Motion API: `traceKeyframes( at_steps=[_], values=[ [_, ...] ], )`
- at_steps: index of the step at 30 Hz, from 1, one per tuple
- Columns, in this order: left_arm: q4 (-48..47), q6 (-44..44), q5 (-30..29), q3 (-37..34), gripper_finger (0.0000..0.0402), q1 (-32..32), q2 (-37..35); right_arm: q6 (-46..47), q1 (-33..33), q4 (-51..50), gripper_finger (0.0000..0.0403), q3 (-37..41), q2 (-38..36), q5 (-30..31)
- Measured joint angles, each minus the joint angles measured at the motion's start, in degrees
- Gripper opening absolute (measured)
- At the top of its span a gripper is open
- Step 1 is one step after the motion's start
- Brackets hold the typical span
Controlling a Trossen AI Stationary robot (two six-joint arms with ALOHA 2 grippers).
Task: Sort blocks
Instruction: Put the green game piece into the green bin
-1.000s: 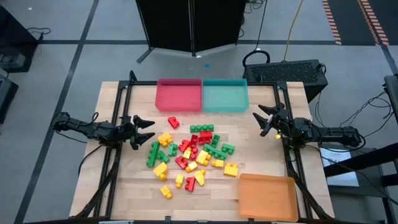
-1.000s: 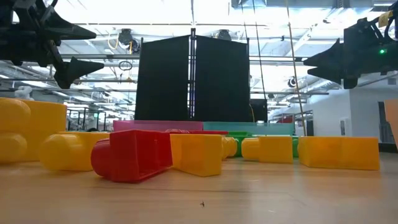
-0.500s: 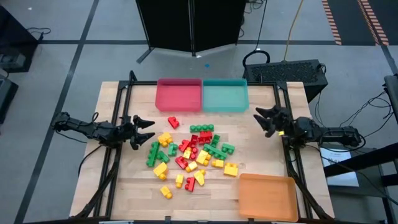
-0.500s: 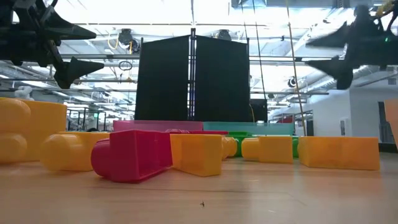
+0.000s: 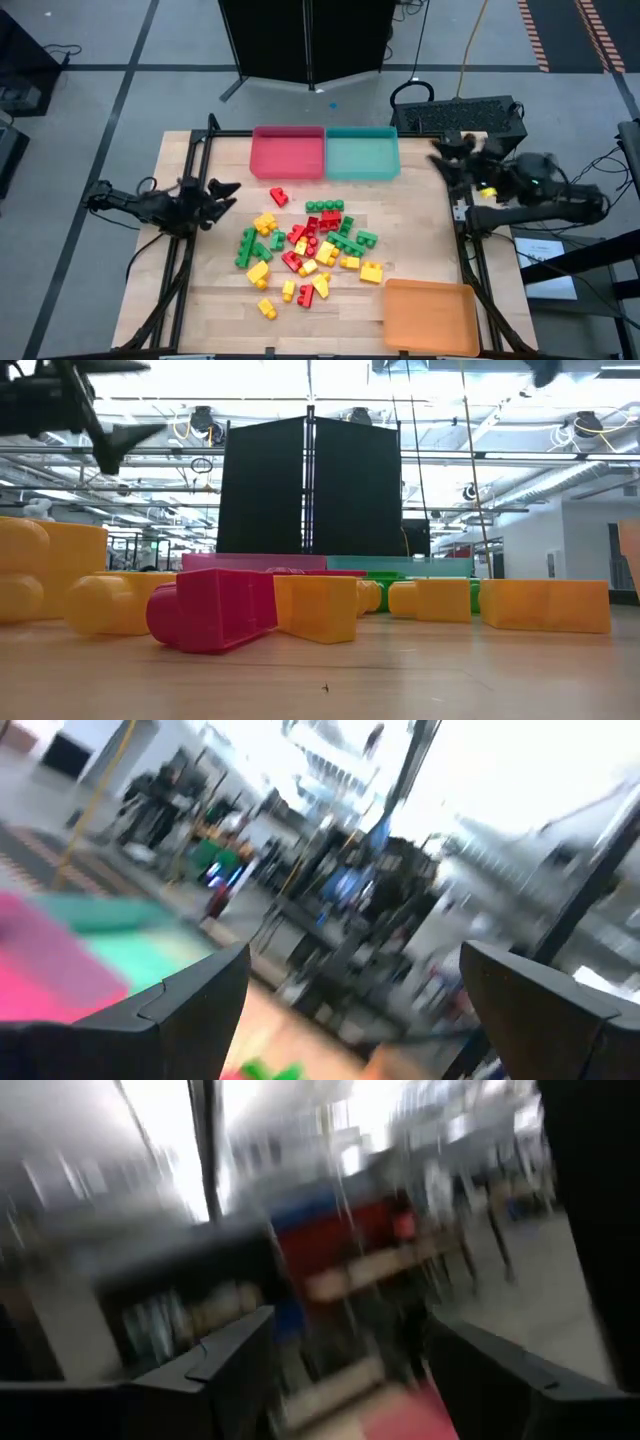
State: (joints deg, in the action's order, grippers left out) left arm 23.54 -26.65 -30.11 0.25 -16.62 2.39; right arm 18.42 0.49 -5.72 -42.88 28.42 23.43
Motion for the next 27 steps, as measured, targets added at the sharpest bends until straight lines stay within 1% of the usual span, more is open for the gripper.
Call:
traceKeyframes(
  at_steps=[1,4,6,8,10,12,14,16,21,27],
  values=[
    [2.2,0.0,0.2,0.0,0.0361,0.0,0.0,2.2,0.0,-6.2,0.0249,-3.6,4.1,-1.0],
    [7.1,0.1,0.5,0.0,0.0361,0.0,0.0,9.6,0.0,-23.6,0.0249,-12.2,17.0,-7.8],
    [10.4,0.1,0.3,0.0,0.0361,0.0,0.0,12.3,0.3,-31.4,0.0249,-15.7,25.0,-13.3],
    [13.3,0.1,-0.2,0.0,0.0361,0.0,0.0,12.7,1.3,-36.2,0.0249,-17.6,32.7,-16.9],
    [15.9,0.1,-0.4,0.0,0.0361,0.0,0.0,11.3,2.6,-38.0,0.0249,-19.0,39.2,-18.0],
    [16.9,0.1,-0.5,0.2,0.0361,0.0,0.0,9.2,3.9,-39.6,0.0249,-19.5,44.2,-18.1],
    [16.4,0.1,-0.5,0.6,0.0361,0.0,0.0,7.8,4.7,-39.5,0.0249,-19.5,48.5,-19.4],
    [16.9,0.1,-0.6,0.9,0.0361,0.0,0.0,7.3,5.2,-39.6,0.0249,-19.5,52.0,-19.3],
    [16.4,0.1,-0.6,0.9,0.0361,0.0,0.0,4.5,6.2,-39.6,0.0253,-19.5,57.7,-19.3],
    [16.5,0.1,-0.6,1.0,0.0361,0.0,0.0,3.1,6.4,-39.9,0.0274,-19.5,61.9,-20.8]
  ],
)
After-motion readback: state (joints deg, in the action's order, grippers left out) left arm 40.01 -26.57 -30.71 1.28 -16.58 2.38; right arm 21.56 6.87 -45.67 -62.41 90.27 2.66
